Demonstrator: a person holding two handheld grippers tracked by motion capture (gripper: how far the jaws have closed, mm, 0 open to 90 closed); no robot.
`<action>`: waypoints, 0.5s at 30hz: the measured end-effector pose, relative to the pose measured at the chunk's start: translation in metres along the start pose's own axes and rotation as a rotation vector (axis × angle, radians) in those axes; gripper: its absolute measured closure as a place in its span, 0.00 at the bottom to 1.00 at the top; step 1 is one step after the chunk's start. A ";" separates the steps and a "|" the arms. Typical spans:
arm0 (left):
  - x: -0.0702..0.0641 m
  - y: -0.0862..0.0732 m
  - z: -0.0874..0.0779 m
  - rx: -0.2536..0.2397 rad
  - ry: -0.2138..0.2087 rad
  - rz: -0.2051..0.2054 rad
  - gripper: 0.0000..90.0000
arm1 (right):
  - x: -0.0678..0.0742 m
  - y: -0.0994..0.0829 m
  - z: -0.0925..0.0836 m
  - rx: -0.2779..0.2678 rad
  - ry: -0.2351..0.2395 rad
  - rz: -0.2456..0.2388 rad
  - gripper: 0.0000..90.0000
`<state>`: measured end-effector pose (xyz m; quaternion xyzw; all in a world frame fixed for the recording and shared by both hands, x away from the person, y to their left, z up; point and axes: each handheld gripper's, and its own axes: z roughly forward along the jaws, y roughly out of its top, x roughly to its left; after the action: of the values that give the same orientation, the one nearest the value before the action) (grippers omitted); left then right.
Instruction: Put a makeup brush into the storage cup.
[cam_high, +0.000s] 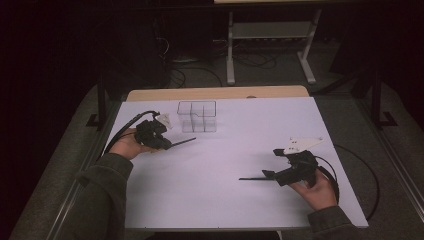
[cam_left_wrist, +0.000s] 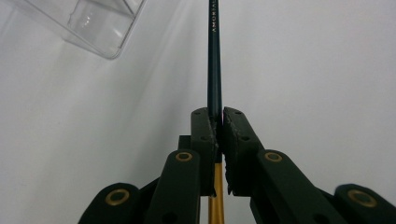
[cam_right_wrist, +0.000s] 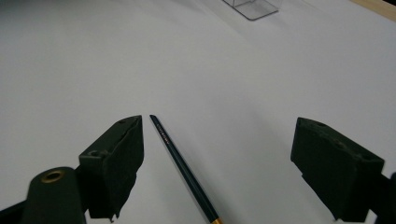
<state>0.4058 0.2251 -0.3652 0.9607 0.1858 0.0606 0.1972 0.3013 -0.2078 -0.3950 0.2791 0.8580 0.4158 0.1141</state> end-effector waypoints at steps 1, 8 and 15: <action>-0.002 0.000 -0.002 -0.003 -0.001 0.001 0.93 | 0.000 0.000 0.000 0.000 0.000 0.000 0.18; -0.016 0.004 -0.013 -0.015 -0.007 0.030 0.93 | 0.004 0.009 -0.007 0.002 -0.010 -0.029 0.20; -0.033 0.004 -0.024 -0.048 0.001 0.055 0.93 | 0.008 0.026 -0.012 0.014 -0.010 -0.045 0.19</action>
<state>0.3715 0.2178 -0.3431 0.9604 0.1579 0.0710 0.2184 0.2995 -0.1982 -0.3672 0.2625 0.8664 0.4058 0.1260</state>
